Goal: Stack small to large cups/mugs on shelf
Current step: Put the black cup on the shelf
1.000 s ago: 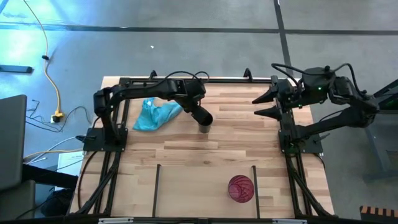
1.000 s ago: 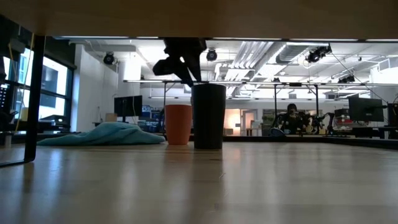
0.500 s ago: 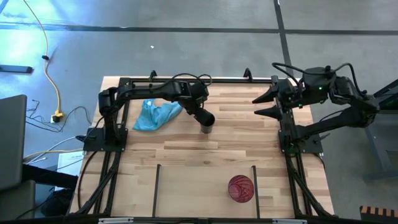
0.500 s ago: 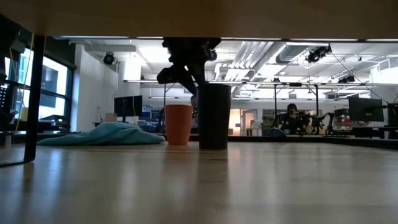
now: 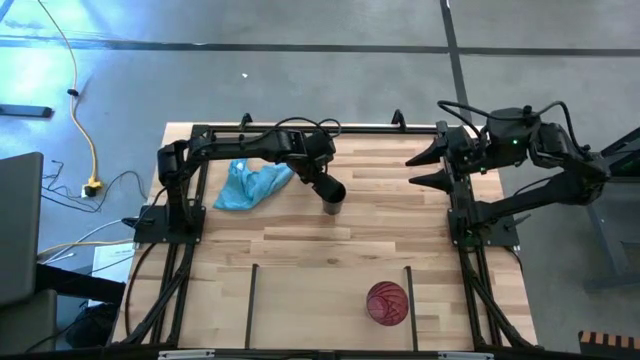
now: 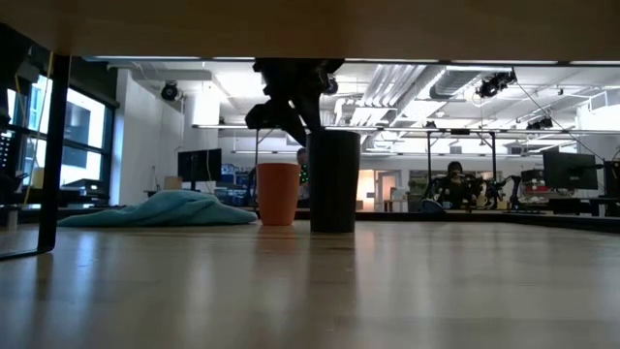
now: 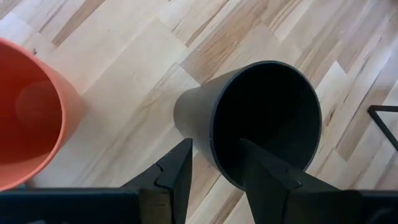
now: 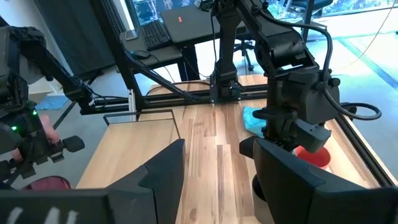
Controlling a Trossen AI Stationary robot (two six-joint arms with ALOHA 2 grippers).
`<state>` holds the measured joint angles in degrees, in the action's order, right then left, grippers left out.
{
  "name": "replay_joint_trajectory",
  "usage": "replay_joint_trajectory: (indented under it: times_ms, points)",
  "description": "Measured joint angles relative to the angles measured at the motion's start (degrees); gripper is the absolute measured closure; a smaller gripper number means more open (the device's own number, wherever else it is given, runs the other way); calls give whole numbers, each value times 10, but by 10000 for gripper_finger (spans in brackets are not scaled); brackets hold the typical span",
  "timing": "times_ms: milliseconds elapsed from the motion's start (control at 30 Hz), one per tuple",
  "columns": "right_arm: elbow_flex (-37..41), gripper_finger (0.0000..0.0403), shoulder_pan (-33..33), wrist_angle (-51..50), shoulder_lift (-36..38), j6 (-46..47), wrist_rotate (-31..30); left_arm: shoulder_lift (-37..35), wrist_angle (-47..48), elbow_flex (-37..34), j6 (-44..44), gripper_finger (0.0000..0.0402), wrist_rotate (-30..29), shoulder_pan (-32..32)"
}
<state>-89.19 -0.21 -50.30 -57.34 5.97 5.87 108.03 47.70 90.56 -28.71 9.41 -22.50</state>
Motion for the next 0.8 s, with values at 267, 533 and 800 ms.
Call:
replay_joint_trajectory:
  times_ms: [267, 533, 800]
  points:
    - [0, 219, 0, 0, 0, 0, 0, 0, 4, 0, 2, 284, -9, 0]
    - [0, 219, 0, 0, 0, 0, 0, 0, 4, 0, 4, 284, -6, 1]
    - [0, 219, 0, 0, 0, -9, 0, 0, 10, 0, 12, 284, -10, 13]
